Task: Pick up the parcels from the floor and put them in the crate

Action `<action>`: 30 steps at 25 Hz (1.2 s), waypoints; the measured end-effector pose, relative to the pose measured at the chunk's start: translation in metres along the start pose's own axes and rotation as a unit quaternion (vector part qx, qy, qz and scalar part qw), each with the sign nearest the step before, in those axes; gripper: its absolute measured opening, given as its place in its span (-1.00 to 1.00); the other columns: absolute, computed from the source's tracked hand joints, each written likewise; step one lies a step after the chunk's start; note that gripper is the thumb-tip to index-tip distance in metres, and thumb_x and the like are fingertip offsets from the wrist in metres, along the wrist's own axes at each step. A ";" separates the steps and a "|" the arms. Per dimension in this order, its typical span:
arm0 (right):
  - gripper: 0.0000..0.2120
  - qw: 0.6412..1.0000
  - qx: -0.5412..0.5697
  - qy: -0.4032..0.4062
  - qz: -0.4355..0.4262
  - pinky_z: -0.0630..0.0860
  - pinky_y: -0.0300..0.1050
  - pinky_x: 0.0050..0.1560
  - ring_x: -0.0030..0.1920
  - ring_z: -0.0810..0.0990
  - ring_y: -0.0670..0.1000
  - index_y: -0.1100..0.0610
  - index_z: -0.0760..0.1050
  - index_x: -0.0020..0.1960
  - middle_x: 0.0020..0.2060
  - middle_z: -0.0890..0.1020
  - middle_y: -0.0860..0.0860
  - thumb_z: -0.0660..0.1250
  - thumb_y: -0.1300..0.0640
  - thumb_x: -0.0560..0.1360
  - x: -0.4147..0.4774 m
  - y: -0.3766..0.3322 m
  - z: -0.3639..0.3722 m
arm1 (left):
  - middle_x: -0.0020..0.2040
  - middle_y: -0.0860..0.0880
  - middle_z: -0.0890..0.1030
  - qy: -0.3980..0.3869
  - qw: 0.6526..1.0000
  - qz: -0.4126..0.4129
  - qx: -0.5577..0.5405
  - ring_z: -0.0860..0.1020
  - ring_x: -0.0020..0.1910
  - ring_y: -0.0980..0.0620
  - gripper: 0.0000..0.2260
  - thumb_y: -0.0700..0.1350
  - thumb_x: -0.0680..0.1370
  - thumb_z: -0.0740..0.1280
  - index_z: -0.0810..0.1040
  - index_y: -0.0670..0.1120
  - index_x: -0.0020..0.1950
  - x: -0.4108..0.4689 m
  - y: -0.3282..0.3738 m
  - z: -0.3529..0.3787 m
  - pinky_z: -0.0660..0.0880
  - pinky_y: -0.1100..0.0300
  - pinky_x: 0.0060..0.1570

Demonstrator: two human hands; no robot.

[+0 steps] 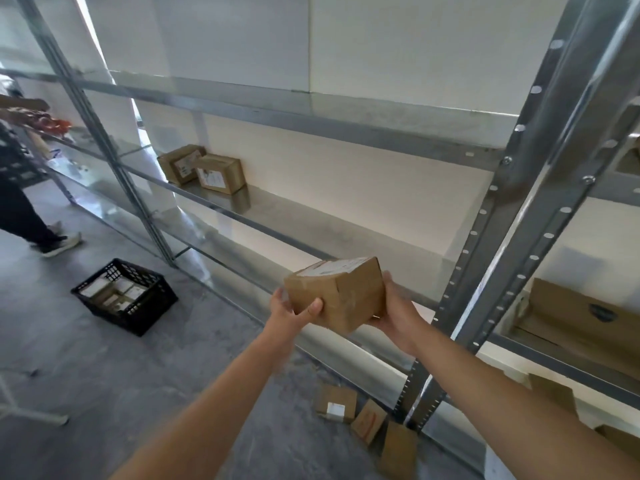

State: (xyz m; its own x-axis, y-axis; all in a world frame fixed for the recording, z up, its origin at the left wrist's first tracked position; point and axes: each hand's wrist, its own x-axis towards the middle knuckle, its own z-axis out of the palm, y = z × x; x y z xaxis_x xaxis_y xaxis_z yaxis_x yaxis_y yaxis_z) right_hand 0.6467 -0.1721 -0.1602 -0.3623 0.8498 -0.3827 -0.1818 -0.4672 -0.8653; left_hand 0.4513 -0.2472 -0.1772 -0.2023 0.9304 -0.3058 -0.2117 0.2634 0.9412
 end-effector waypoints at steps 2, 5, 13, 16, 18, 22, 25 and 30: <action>-0.49 0.995 -0.028 0.094 -0.037 0.63 -0.09 -0.25 0.03 0.65 0.00 0.03 0.51 0.19 0.07 0.64 0.03 -0.07 -0.26 0.64 0.009 0.005 0.033 | 0.35 0.01 0.48 -0.008 1.000 0.019 0.006 0.49 0.25 0.09 -0.04 0.22 0.18 0.61 0.25 0.02 0.46 0.000 0.006 -0.022 0.45 0.27 0.06; -0.69 0.978 -0.063 0.177 -0.096 0.58 -0.14 -0.29 -0.06 0.59 -0.03 0.05 0.34 0.04 -0.02 0.55 0.05 0.07 -0.19 0.64 0.024 0.016 0.080 | 0.24 0.01 0.50 0.048 0.998 0.033 -0.024 0.50 0.23 0.03 -0.08 0.21 0.12 0.63 0.29 -0.01 0.35 0.003 0.016 -0.057 0.44 0.16 0.13; -0.59 0.994 -0.044 0.092 -0.042 0.58 -0.05 -0.12 -0.01 0.62 0.03 0.04 0.51 0.10 0.07 0.67 0.11 0.00 -0.18 0.67 0.049 0.041 0.180 | 0.28 -0.10 0.59 -0.024 0.984 -0.022 -0.175 0.55 0.26 -0.12 -0.46 0.25 0.47 0.35 0.51 -0.06 0.32 0.000 0.042 -0.194 0.50 -0.02 0.22; -0.39 0.997 0.072 0.018 -0.005 0.52 -0.03 0.13 0.23 0.57 0.01 -0.01 0.49 0.34 0.21 0.63 -0.04 -0.12 -0.31 0.61 0.054 0.051 0.213 | 0.22 -0.24 0.58 -0.002 0.979 0.001 -0.204 0.63 0.06 -0.16 -0.57 0.08 0.37 0.51 0.49 -0.11 0.09 -0.008 0.046 -0.225 0.60 0.01 0.00; -0.35 0.994 0.105 0.032 -0.006 0.42 0.05 0.35 0.34 0.49 0.02 0.03 0.38 0.46 0.31 0.55 -0.03 -0.14 -0.31 0.61 0.058 0.061 0.239 | 0.24 -0.24 0.55 0.010 0.972 0.015 -0.236 0.62 0.08 -0.19 -0.48 0.01 0.34 0.56 0.44 -0.05 0.21 -0.006 0.043 -0.245 0.60 -0.09 0.08; -0.41 0.980 0.051 0.190 -0.017 0.36 0.08 0.41 0.31 0.48 0.03 0.07 0.18 0.51 0.40 0.44 0.02 -0.11 -0.27 0.64 0.059 0.081 0.276 | 0.27 -0.13 0.58 -0.066 0.975 0.041 -0.207 0.57 0.25 -0.13 -0.46 -0.06 0.43 0.51 0.45 0.00 0.38 -0.008 0.040 -0.279 0.54 0.00 0.21; -0.67 0.966 -0.018 0.253 -0.054 0.51 0.16 0.23 0.09 0.57 0.07 0.06 0.22 0.20 0.20 0.53 0.09 0.00 -0.19 0.64 0.059 0.087 0.293 | 0.26 -0.12 0.60 -0.078 0.981 0.034 -0.174 0.58 0.22 -0.04 -0.62 -0.04 0.46 0.45 0.59 -0.10 0.26 -0.016 0.035 -0.280 0.54 0.14 0.19; -0.73 0.969 -0.107 0.211 -0.068 0.53 0.21 0.20 0.12 0.55 0.15 0.07 0.27 0.09 0.21 0.46 0.14 0.11 -0.14 0.63 0.075 0.089 0.320 | 0.28 -0.07 0.59 -0.023 0.974 0.009 -0.227 0.55 0.27 -0.05 -0.49 0.28 0.51 0.27 0.53 -0.05 0.28 -0.014 0.036 -0.288 0.50 -0.03 0.26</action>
State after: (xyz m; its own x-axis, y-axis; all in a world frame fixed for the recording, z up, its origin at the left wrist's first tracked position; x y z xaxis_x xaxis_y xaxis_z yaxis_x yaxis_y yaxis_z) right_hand 0.3107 -0.2275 -0.1620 0.0666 0.9450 -0.3202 0.0081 -0.3214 -0.9469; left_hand 0.1707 -0.3240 -0.1806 -0.1683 0.9473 -0.2727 -0.6111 0.1169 0.7829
